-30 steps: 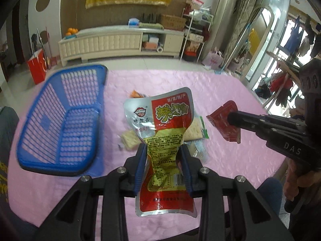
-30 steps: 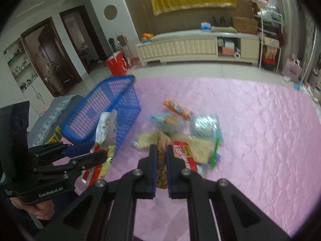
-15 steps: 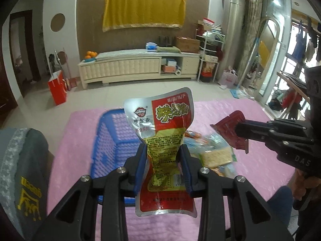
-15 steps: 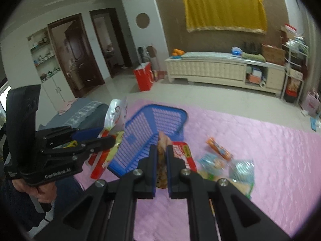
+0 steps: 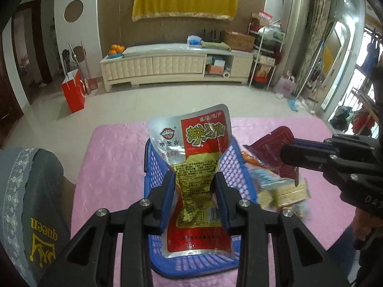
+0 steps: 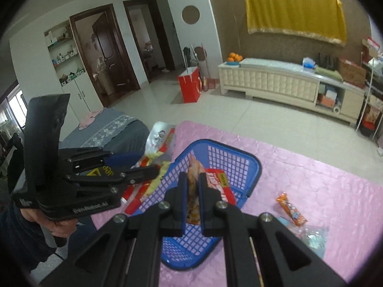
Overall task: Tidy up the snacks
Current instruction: 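Lift the spicy strip pack with the left tool while the right tool grasps the red chip bag, then open the left tool over the blue basket while the right tool drops the chip bag in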
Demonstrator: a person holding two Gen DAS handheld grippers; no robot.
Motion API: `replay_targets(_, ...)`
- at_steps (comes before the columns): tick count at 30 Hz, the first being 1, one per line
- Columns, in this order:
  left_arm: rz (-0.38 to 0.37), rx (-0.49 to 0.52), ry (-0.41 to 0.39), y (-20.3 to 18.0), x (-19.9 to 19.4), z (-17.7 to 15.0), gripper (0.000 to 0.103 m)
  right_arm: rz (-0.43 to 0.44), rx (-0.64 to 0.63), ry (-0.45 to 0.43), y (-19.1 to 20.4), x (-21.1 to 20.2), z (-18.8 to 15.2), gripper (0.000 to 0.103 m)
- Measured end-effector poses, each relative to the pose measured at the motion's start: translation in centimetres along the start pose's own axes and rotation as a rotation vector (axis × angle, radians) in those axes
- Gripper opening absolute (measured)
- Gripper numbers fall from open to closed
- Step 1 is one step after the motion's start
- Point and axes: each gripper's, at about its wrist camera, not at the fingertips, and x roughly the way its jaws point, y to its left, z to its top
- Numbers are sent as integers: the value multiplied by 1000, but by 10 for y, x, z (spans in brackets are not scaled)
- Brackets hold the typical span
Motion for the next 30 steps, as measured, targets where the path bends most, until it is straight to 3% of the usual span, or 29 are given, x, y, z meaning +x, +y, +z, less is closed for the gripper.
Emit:
replay_targets(4, -28, 7, 49, 1, 29, 5, 31, 0, 4, 33, -5, 24, 1, 11)
replay_targets(9, -9, 9, 95, 3, 63, 11, 35, 2, 69, 53, -19, 32, -9, 11)
replay_targets(14, -7, 17, 127, 9, 89, 18, 56, 12, 78, 61, -19, 26, -13, 11)
replay_targets(16, 16, 24, 131, 10, 92, 17, 59, 12, 71, 61, -19, 23, -14, 11)
replay_targets(23, 37, 54, 118, 5, 80, 10, 64, -2, 52, 49, -12, 8, -7, 11)
replay_targets(30, 39, 20, 80, 10, 45, 7, 65, -5, 27, 41, -1, 2, 1, 11)
